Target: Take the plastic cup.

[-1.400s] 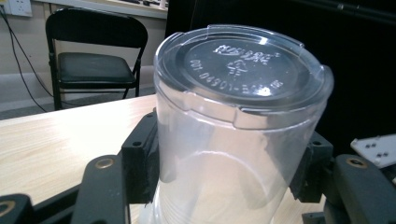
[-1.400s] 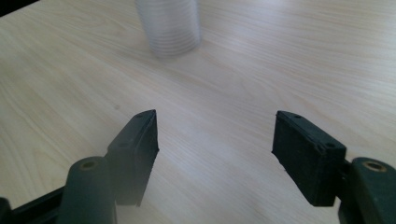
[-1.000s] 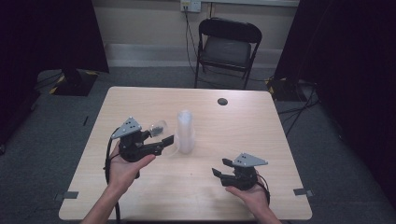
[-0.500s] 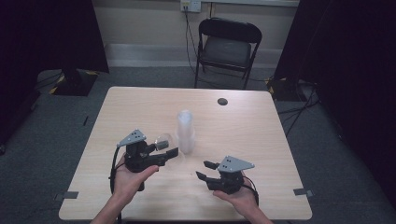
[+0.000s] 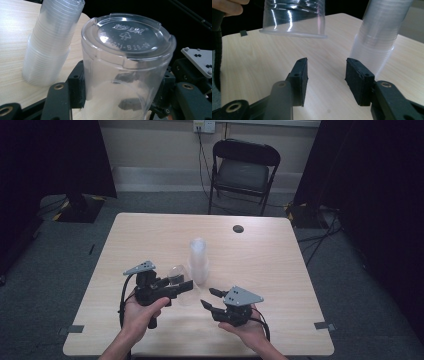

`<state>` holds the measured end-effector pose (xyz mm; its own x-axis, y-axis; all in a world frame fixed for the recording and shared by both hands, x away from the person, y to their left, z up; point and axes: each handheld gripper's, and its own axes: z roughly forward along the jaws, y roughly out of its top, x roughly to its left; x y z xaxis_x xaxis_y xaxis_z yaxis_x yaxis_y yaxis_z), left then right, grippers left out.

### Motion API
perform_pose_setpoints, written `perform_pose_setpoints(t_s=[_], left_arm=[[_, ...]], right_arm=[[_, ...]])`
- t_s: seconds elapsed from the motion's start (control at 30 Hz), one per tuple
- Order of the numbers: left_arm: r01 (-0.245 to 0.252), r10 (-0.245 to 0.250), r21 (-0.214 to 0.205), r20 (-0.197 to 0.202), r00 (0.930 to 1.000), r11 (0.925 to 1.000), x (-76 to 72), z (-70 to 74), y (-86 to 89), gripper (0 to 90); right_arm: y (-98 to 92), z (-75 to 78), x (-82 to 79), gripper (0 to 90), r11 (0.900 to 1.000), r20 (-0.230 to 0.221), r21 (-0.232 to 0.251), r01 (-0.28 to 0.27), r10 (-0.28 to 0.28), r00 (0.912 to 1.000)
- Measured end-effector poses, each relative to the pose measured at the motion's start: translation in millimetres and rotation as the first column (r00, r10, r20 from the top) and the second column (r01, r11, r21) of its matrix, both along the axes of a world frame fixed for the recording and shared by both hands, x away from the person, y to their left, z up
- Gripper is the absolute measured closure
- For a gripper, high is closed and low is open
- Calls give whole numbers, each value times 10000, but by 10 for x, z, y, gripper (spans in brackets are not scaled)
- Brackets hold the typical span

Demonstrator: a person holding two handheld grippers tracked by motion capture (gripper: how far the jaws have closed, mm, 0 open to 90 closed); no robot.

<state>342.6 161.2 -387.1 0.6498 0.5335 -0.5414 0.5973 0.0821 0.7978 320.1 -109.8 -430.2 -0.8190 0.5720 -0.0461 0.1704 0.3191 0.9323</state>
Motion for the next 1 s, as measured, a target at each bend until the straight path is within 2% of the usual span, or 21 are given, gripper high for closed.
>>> perform_pose_setpoints(t_s=[0.07,0.3,0.4,0.7,0.83,0.9,1.0], left_arm=[[34,-34,-38,-28,10000,10000,9,-6,-1,419],[166,-168,-171,-136,9998,9997,11,1,-19,424],[224,-229,-311,-169,9996,9993,9,6,-20,425],[375,-401,-730,-344,9986,9966,7,31,-23,425],[461,-512,-1054,-466,9976,9934,3,50,-36,426],[521,-582,-1163,-501,9970,9918,-4,57,-47,426],[480,-543,-1196,-504,9973,9917,-14,68,-56,426]], right_arm=[[9,13,10,565,9999,5,154,1,-1,10000],[62,40,29,627,9999,699,115,83,-91,9975],[88,44,38,663,9997,864,256,14,-36,9963],[151,48,35,708,9966,1655,826,-72,-66,9862],[164,53,37,709,9954,1952,950,-84,-104,9807],[170,53,45,711,9944,1916,1050,-78,-126,9814],[177,54,48,718,9926,2112,1212,-41,-218,9772]])
